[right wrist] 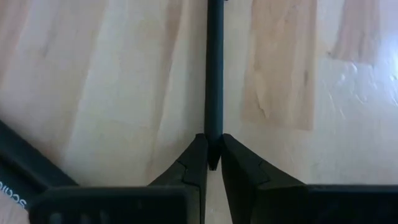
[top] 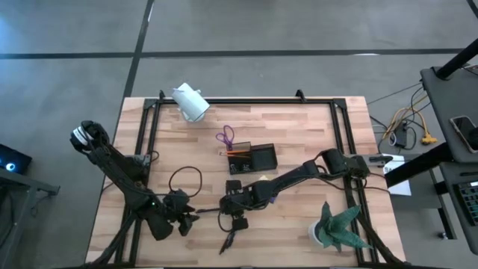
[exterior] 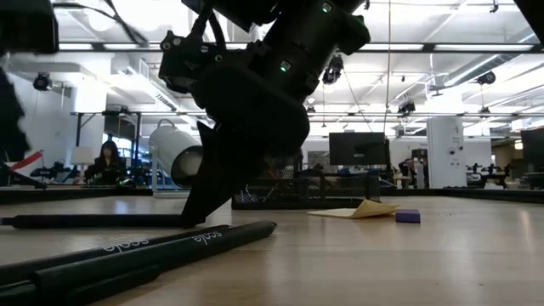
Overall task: Pick and place office supplies into organizer
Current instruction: Put the top black pen into the black desk organizer
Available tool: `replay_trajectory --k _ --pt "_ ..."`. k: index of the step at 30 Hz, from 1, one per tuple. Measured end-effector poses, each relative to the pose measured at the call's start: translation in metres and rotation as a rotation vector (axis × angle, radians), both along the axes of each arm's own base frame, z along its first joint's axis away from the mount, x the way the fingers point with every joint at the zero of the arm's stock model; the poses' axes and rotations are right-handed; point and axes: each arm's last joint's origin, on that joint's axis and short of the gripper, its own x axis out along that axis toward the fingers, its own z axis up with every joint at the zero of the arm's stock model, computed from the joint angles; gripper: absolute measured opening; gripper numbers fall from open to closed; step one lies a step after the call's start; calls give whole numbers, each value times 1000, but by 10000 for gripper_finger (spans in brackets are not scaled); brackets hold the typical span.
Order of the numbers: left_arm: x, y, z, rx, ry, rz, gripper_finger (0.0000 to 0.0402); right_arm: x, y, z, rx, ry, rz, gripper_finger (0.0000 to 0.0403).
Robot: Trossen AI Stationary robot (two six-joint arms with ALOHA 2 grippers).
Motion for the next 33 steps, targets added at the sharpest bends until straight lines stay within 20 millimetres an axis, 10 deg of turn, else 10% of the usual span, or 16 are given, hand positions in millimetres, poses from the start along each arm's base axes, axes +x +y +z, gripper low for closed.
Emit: replay_trajectory --k 19,33 --pt "-33 38 6 -34 207 220 183 -8 -6 28 -49 -24 -151 7" --pt "-35 9 -3 -201 585 101 151 -8 -5 37 -45 -54 -153 8"
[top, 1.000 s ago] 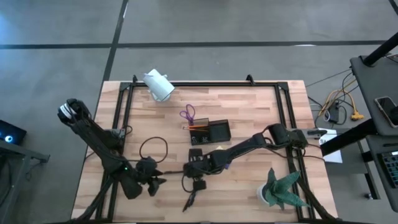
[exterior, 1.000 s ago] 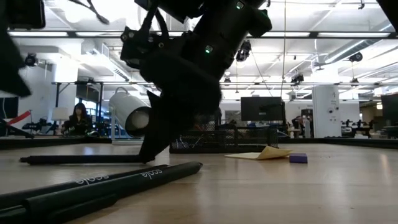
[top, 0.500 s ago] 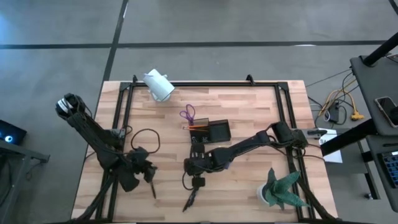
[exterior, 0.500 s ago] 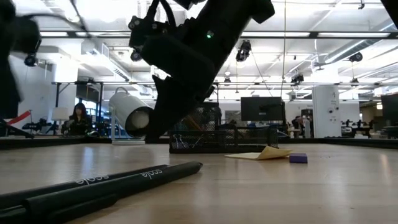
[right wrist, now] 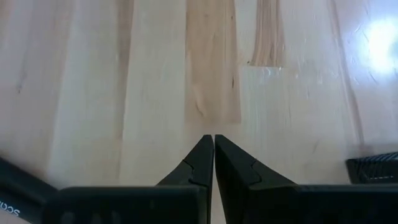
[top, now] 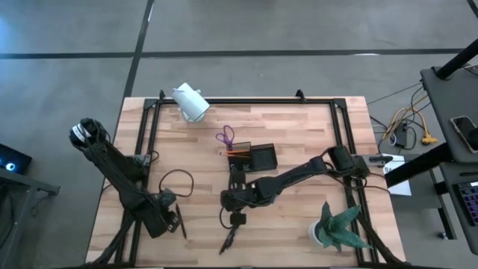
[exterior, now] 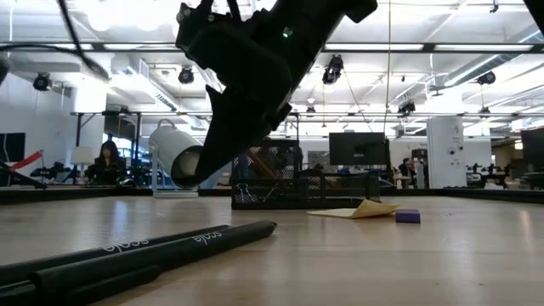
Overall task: Pick and place office supplies into organizer
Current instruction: Put the top black pen into the black desk organizer
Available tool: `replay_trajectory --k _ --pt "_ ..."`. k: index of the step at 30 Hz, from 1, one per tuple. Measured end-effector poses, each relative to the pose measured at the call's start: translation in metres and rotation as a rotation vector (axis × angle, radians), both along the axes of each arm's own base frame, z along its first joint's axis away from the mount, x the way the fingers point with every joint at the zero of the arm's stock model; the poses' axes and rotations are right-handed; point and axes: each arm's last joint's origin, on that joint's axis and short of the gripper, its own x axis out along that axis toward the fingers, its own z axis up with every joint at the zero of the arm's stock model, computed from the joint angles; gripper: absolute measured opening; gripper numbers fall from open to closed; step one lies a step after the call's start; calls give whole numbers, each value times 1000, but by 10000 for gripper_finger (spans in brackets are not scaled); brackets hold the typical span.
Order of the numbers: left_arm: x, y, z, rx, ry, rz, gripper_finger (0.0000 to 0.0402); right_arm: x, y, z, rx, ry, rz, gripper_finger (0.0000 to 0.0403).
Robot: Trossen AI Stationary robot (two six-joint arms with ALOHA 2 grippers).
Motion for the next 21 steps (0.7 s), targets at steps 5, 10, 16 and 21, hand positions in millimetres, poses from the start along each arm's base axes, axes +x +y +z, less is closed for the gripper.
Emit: replay_trajectory --k 5,10,16,21 --pt "4 -5 -10 8 66 100 139 0 0 0 1 -5 0 8" --pt "11 -5 -3 34 -64 280 139 1 0 1 0 -8 3 9" --pt "8 4 -6 57 -68 417 157 1 0 0 1 -7 2 9" --pt "16 9 -7 55 -66 472 174 1 0 0 3 -8 0 9"
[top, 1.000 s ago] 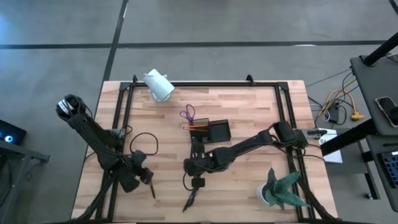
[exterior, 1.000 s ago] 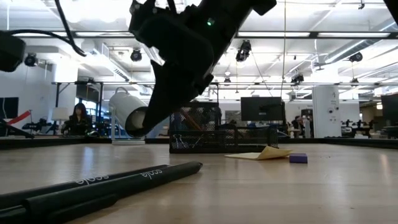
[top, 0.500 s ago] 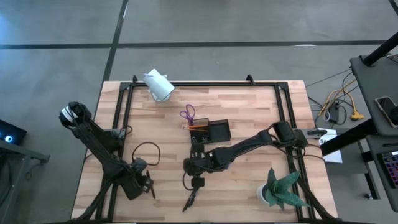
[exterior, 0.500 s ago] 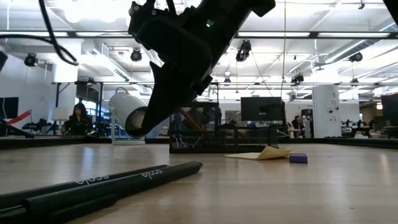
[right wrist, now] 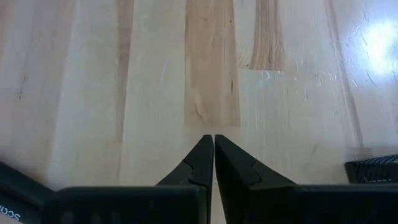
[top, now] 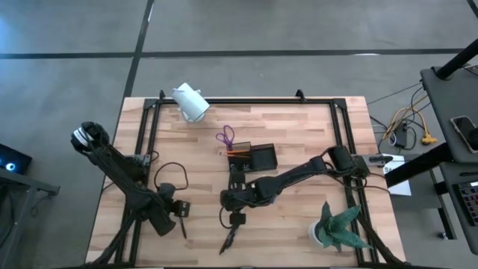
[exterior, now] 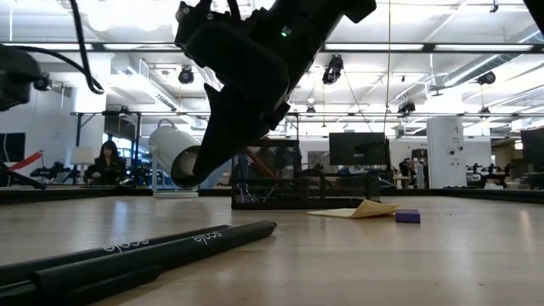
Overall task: Pick and place office supplies into organizer
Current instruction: Put the top black pen into the black desk organizer
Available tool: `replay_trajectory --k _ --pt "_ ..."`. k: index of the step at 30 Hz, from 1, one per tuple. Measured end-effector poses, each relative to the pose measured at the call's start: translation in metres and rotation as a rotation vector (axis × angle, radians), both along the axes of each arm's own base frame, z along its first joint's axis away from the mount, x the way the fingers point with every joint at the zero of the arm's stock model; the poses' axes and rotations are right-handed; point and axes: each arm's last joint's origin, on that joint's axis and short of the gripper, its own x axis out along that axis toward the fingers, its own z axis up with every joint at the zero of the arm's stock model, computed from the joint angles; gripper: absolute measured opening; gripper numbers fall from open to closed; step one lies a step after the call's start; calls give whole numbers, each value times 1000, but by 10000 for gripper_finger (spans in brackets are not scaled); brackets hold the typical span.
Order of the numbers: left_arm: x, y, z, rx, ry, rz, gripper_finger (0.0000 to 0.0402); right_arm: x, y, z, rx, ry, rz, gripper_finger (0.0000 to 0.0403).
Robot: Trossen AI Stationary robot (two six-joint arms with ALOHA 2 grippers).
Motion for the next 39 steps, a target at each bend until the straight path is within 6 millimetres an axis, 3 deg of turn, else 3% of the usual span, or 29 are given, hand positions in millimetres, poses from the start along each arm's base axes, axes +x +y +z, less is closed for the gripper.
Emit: replay_trajectory --k 6,15,25,39 --pt "11 5 -16 35 84 24 178 0 0 0 17 -2 -23 9" --pt "25 -9 -18 73 207 22 174 0 1 0 43 -4 -58 9" --pt "28 -18 -14 -5 270 -24 96 -1 1 -2 30 4 -43 9" --pt "31 -21 -15 -2 245 -129 25 -4 0 -7 21 21 -36 9"
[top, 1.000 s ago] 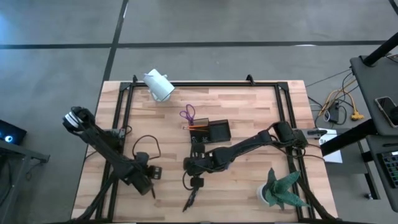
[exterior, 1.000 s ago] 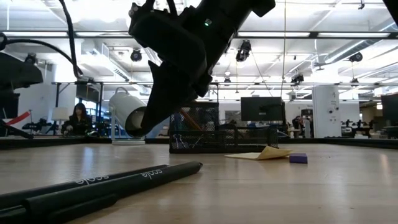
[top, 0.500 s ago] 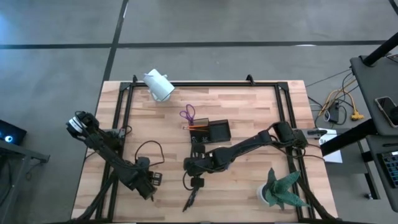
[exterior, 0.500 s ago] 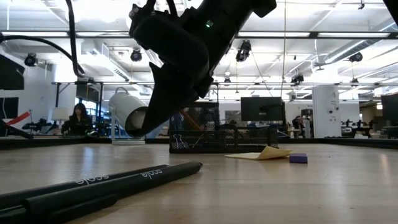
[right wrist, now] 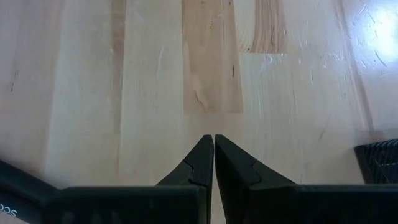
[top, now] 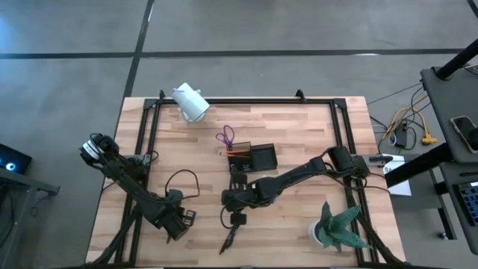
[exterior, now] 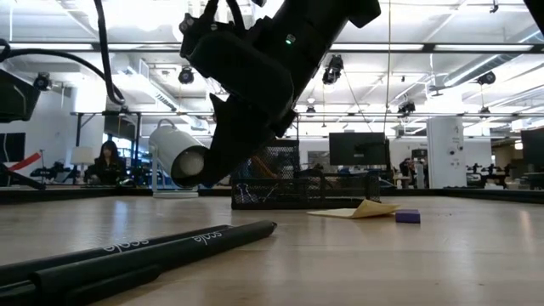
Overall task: Pick and place office supplies into organizer
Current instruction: Put the top black pen into the black desk organizer
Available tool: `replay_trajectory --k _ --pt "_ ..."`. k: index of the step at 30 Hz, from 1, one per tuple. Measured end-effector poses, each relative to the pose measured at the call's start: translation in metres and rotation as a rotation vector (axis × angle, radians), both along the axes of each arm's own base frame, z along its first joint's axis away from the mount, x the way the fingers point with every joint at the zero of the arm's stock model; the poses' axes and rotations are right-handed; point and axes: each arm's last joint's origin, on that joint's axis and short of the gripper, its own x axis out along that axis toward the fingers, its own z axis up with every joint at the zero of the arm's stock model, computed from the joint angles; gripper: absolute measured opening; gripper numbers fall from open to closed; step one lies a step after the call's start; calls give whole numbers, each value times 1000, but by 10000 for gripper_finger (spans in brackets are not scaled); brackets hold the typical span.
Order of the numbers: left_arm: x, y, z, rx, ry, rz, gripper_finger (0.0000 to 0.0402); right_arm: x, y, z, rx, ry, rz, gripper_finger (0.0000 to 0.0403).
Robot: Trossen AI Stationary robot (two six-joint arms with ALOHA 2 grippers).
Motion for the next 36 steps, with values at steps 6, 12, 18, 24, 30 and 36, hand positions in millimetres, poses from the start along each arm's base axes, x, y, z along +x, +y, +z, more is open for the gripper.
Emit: replay_trajectory --k 6,12,18,24,30,36 --pt "-1 1 2 13 -15 -2 20 -2 5 2 -9 -4 26 9" --pt "3 2 14 61 -108 6 2 -3 6 7 -24 -22 17 9" --pt "3 10 41 152 -174 13 5 -9 6 39 -83 -113 -26 9" --pt "-1 15 44 164 -142 -19 3 -24 0 84 -58 -194 -100 9" --pt "-1 12 35 121 -93 -24 1 -28 -9 69 73 -50 -106 9" --pt "8 6 33 63 -178 -8 40 -26 0 55 90 -39 -145 37"
